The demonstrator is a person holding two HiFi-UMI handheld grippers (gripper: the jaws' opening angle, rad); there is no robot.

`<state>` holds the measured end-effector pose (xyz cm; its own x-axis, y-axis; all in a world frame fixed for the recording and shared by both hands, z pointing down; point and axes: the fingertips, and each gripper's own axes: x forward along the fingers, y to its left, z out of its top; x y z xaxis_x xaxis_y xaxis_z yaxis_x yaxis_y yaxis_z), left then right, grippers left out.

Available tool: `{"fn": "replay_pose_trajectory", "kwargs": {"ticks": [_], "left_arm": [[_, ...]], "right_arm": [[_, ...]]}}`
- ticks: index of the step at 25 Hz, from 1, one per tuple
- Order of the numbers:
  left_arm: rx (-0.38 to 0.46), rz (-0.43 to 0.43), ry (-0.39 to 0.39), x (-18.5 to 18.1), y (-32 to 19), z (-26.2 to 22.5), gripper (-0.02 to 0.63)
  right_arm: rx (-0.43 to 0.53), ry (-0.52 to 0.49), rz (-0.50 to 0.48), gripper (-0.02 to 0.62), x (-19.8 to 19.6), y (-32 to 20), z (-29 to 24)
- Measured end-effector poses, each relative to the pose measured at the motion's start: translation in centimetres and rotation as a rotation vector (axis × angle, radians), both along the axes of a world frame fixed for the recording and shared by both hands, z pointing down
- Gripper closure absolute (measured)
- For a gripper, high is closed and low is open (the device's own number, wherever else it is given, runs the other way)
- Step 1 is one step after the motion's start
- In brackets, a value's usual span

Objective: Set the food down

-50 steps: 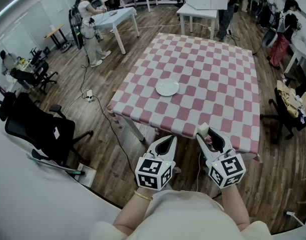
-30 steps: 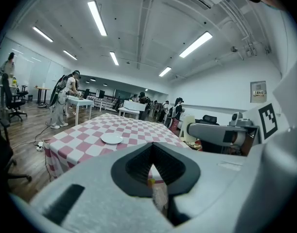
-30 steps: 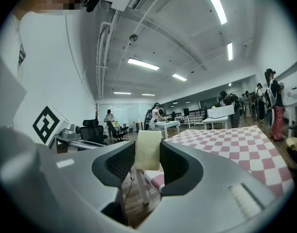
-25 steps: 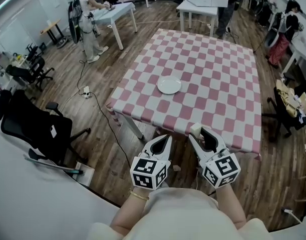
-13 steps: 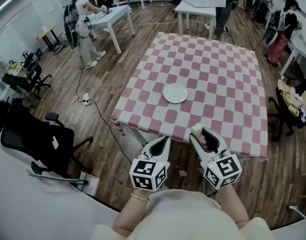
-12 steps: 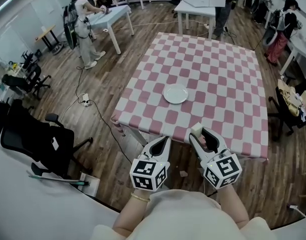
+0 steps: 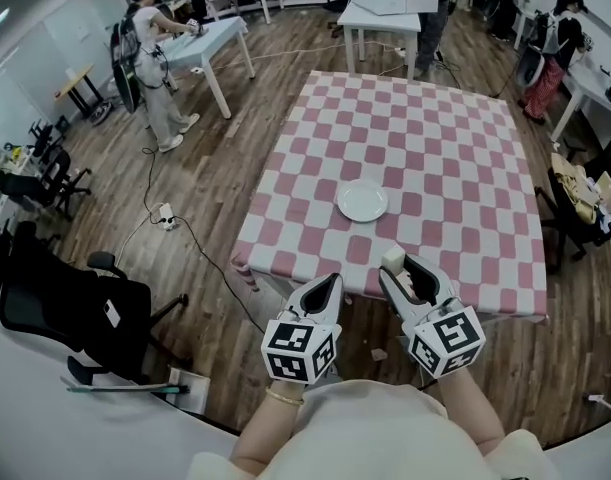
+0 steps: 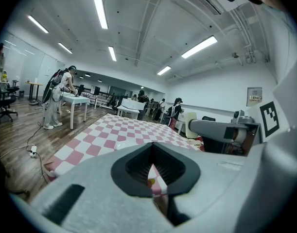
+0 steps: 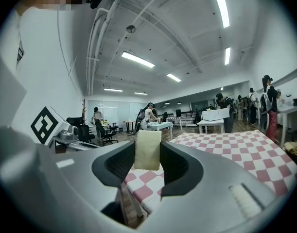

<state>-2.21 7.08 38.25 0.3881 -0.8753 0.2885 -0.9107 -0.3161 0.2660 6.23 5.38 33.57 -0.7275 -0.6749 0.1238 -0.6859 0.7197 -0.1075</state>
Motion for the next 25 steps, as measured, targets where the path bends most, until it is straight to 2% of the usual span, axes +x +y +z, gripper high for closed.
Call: {"fn": "replay_pose_trajectory", "kwargs": {"ticks": [15,25], "left_arm": [[-0.015,0.097,-0.021,-8.7,-3.6,0.6,0.603],[-0.021,0.113,-0.016,-11.6,-5.0,1.1,0.603]], "right_arm": [[-0.003,0.001,0.089,0.428,-8.6,-3.1,0.6],[0.005,0.010,0.130,0.428,-10.9,-5.1,0.5]]}}
